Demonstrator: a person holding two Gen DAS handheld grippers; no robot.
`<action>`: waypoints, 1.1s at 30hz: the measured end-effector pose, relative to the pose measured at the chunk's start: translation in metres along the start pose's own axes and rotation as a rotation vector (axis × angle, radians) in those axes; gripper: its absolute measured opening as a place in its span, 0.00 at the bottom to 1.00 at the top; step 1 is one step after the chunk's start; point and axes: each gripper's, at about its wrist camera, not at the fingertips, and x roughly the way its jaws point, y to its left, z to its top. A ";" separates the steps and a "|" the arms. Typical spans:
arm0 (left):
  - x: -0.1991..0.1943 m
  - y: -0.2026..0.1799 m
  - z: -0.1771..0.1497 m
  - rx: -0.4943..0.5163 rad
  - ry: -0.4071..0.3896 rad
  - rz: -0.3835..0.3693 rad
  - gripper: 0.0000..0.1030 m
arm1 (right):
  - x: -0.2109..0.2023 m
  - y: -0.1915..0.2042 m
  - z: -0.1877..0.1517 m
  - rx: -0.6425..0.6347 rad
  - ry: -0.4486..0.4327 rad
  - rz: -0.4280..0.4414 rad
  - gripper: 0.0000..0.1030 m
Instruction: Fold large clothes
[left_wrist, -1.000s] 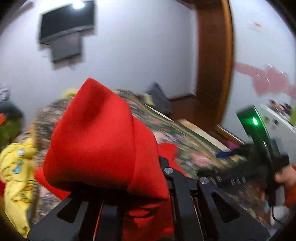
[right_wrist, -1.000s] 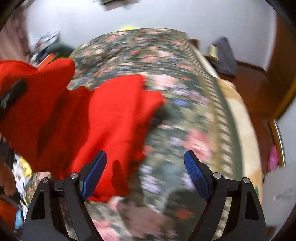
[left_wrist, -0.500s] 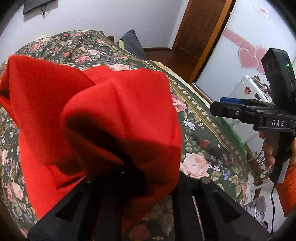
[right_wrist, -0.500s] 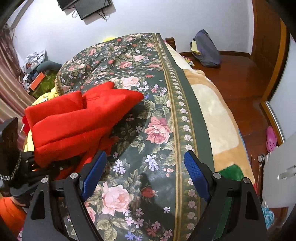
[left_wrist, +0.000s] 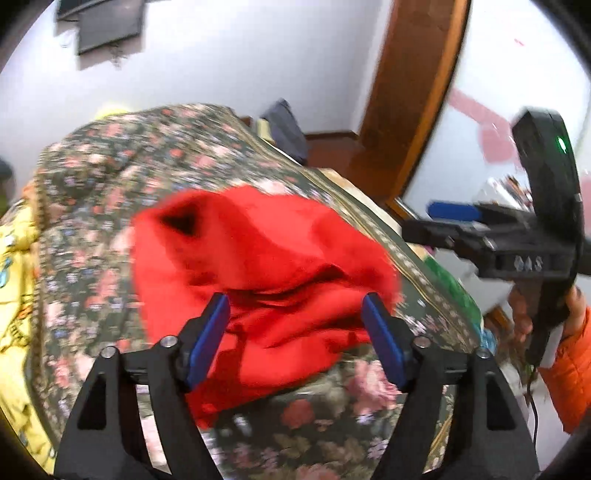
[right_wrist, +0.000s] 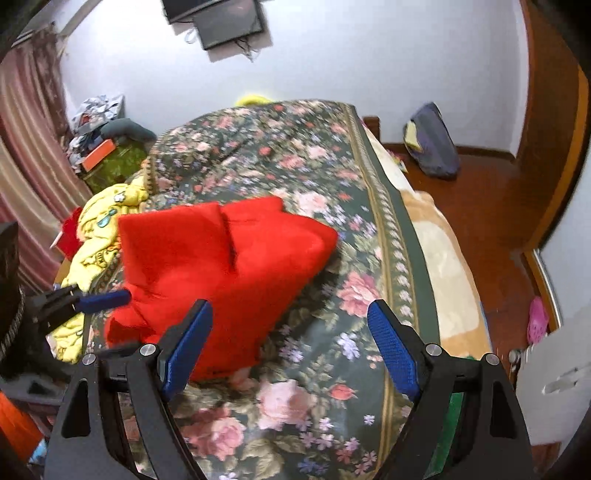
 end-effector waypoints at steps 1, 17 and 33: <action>-0.007 0.009 -0.001 -0.016 -0.015 0.017 0.76 | -0.001 0.006 0.000 -0.012 -0.007 0.005 0.81; -0.017 0.121 -0.038 -0.213 0.002 0.248 0.80 | 0.068 0.110 0.004 -0.192 0.085 0.115 0.81; 0.017 0.108 -0.035 -0.229 0.034 0.157 0.80 | 0.099 0.036 0.027 -0.146 0.092 -0.165 0.81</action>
